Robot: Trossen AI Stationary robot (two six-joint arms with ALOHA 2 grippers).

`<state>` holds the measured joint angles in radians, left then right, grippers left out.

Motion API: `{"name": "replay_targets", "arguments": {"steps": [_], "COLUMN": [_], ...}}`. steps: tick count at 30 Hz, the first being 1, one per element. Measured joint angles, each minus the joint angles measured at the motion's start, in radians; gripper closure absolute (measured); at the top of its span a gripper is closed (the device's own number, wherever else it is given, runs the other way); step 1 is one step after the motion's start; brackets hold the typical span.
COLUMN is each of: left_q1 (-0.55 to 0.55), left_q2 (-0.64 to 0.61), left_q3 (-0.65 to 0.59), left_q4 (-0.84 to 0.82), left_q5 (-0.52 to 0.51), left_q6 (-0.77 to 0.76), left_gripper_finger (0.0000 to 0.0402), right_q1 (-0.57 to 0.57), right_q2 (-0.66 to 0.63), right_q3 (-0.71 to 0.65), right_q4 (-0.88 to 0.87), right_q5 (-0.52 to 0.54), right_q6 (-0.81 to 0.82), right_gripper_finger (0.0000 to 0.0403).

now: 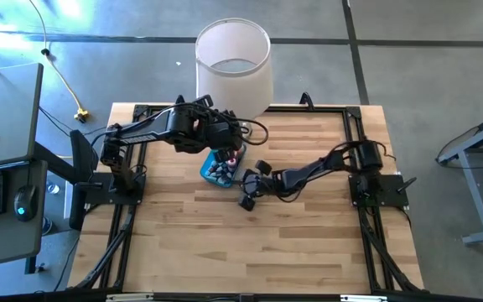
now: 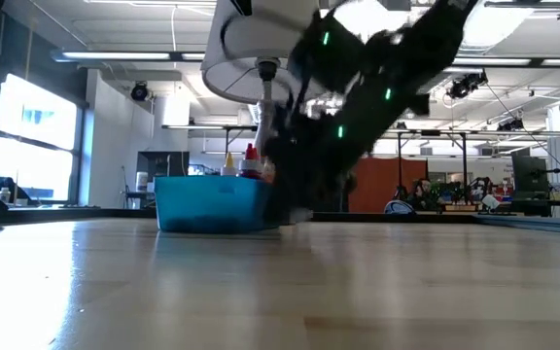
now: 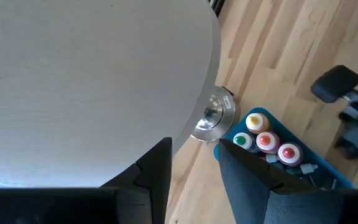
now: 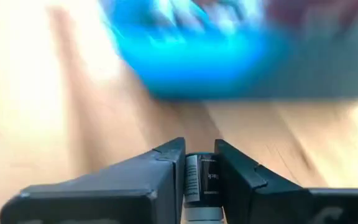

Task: Pick & Place food coloring
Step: Put the small black food coloring bottle into the blue bin, then return to Home Position

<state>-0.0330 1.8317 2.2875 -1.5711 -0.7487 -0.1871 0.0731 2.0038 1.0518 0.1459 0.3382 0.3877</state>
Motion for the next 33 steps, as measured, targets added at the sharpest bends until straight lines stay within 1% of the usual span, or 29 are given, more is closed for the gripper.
{"name": "replay_targets", "arguments": {"steps": [2,5,8,11,13,15,18,22,29,33], "left_q1": [0.0,0.0,0.0,0.0,0.0,0.0,0.0,0.0,0.0,0.0], "left_q2": [0.0,0.0,0.0,0.0,0.0,0.0,0.0,0.0,0.0,-0.006], "left_q3": [0.0,0.0,0.0,0.001,0.001,0.001,0.001,0.001,0.001,0.001], "left_q4": [0.0,0.0,0.0,0.001,0.001,0.0,0.0,0.0,0.0,0.0], "left_q5": [0.001,0.0,-0.01,-0.056,-0.086,-0.092,-0.097,-0.121,-0.129,-0.118], "left_q6": [0.0,0.0,0.008,0.01,0.011,0.011,0.011,0.02,0.023,0.002], "left_gripper_finger": [0.0273,0.0273,0.0273,0.0273,0.0273,0.0273,0.0273,0.0273,0.0273,0.0273], "right_q1": [0.004,0.002,-0.009,-0.022,-0.03,-0.035,-0.037,-0.034,-0.058,-0.056], "right_q2": [-0.055,-0.114,-0.11,-0.082,-0.055,-0.022,0.007,0.014,0.017,0.003], "right_q3": [-0.001,0.006,0.005,0.032,0.063,0.094,0.134,0.153,0.151,0.171], "right_q4": [0.018,0.104,0.215,0.279,0.278,0.276,0.25,0.21,0.218,0.19], "right_q5": [-0.013,0.006,-0.004,-0.016,-0.003,0.013,0.018,0.023,0.022,0.043], "right_q6": [-0.025,-0.069,-0.114,-0.128,-0.156,-0.193,-0.258,-0.353,-0.379,-0.397], "right_gripper_finger": [0.0339,0.0333,0.0335,0.034,0.034,0.0339,0.0326,0.0308,0.0277,0.0262]}}
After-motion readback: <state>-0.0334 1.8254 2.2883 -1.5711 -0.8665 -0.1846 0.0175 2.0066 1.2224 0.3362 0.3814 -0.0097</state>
